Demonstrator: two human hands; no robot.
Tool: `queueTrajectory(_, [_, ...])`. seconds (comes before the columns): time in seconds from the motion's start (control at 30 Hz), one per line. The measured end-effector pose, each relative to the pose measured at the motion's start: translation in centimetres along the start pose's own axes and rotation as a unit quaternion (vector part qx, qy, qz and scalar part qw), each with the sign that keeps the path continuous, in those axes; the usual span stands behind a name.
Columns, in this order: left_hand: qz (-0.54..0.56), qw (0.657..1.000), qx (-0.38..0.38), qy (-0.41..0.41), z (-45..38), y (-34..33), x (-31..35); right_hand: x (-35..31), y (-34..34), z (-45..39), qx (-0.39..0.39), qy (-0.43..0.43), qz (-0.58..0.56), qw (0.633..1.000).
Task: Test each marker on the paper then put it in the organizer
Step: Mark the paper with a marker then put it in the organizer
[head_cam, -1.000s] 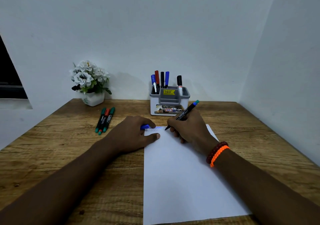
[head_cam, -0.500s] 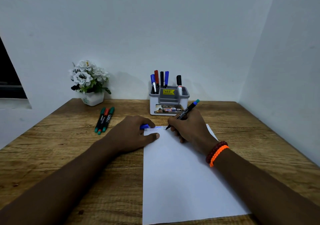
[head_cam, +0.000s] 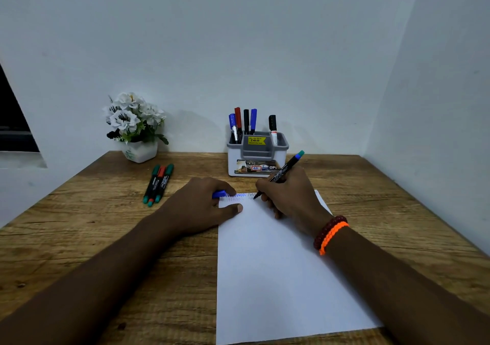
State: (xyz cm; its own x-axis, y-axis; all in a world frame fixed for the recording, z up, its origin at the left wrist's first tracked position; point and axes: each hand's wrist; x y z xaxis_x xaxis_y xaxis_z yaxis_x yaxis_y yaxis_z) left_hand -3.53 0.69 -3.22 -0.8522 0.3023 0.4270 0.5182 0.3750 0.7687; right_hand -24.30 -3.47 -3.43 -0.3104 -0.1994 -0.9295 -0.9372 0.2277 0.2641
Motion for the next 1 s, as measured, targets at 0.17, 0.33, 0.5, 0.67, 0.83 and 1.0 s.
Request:
queueTrajectory(0.17, [0.002,1.0,-0.005,-0.003,0.03,0.05,0.04,0.03,-0.02,-0.06,0.007,0.012,0.009,1.0])
queueTrajectory(0.33, [-0.004,1.0,-0.009,0.0,0.03,0.07,0.14,-0.15,0.07,0.1,0.01,0.016,0.004,1.0])
queueTrajectory(0.5, [0.001,1.0,-0.008,0.004,0.08,0.11,0.02,-0.19,0.13,0.06,0.013,0.016,0.016,1.0])
queueTrajectory(0.67, [0.0,1.0,-0.01,0.006,0.08,0.18,0.34,0.05,0.13,-0.05,0.017,0.014,0.013,1.0])
queueTrajectory(0.83, [-0.009,1.0,-0.015,0.004,0.08,0.24,0.37,0.13,0.08,-0.24,0.018,0.014,0.014,1.0])
queueTrajectory(1.0, [-0.008,1.0,-0.009,-0.001,0.04,0.21,0.26,0.35,0.06,-0.45,0.019,0.015,0.017,1.0])
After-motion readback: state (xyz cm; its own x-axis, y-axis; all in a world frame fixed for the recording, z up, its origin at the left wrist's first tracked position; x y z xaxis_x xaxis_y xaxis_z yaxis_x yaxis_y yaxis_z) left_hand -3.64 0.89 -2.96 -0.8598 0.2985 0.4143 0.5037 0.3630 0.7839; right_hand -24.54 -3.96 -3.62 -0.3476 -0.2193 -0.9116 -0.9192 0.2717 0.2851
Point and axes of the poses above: each hand's wrist, its own z-axis away from the middle knuckle, its own y-axis out of the back of the hand, x = y × z, and after that the axes turned 12 degrees about x, right-handed
